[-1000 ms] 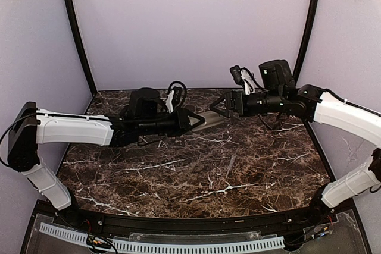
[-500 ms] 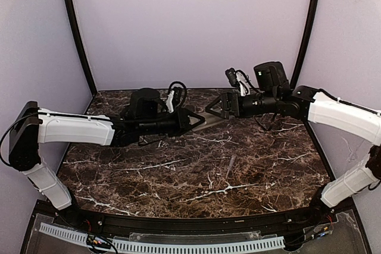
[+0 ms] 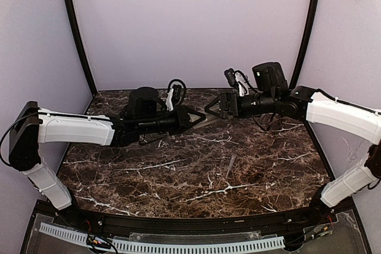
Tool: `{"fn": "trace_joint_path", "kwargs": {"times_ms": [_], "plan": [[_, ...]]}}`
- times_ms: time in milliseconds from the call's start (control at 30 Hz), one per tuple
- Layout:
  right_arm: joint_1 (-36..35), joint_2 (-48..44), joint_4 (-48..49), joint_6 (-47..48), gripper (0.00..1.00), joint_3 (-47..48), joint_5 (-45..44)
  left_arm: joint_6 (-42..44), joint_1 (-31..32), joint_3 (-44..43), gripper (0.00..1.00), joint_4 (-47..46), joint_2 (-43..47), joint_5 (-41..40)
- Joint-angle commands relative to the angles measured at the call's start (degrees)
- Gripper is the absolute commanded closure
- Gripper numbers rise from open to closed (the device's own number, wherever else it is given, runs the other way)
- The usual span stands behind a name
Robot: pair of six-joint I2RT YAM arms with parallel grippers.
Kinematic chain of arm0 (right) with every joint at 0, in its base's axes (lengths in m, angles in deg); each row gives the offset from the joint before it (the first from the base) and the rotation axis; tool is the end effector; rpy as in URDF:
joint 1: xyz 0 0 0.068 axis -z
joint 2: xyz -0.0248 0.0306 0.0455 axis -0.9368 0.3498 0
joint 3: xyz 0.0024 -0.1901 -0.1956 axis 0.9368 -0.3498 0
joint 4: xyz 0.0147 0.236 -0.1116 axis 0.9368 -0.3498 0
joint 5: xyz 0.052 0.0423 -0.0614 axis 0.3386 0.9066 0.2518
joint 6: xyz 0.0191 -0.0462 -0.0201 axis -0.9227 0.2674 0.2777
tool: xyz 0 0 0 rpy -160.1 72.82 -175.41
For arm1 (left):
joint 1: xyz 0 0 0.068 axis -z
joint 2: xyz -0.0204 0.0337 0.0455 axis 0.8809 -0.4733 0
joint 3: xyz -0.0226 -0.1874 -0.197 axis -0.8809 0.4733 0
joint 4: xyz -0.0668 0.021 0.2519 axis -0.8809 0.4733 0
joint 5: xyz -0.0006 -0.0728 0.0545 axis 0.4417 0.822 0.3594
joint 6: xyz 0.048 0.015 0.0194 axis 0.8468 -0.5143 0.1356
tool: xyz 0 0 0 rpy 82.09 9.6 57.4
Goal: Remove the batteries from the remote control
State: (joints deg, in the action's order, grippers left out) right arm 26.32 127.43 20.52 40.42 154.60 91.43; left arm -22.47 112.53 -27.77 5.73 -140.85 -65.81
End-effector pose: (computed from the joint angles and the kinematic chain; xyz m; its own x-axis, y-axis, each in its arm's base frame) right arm 0.2256 0.2272 0.3270 -0.7029 -0.0404 -0.7101 -0.5877 0.5952 0.5480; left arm 0.2303 -0.2975 0.2760 -0.7867 -0.2582 -0.5608 0.4774 0.3216 -0.8177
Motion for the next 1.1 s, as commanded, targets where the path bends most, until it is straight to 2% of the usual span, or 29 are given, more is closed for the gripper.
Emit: {"fn": "trace_joint_path", "kwargs": {"times_ms": [0, 333, 800, 1067], "plan": [[-0.5, 0.3, 2.1, -0.4, 0.02, -0.4, 0.2, -0.5, 0.2, 0.7, 1.0, -5.9, 1.0, 2.6], [-0.6, 1.5, 2.9, -1.2, 0.02, -0.6, 0.7, -1.2, 0.2, 2.3, 1.0, -11.2, 1.7, 4.2], [-0.6, 2.0, 6.2, -3.6, 0.02, -1.6, 5.5, -0.2, 0.2, 4.0, 1.0, -13.9, 3.2, 5.0], [-0.6, -0.2, 1.8, -1.2, 0.02, -0.5, 0.2, -0.2, 0.2, 4.8, 1.0, -12.7, 3.9, 3.5]]}}
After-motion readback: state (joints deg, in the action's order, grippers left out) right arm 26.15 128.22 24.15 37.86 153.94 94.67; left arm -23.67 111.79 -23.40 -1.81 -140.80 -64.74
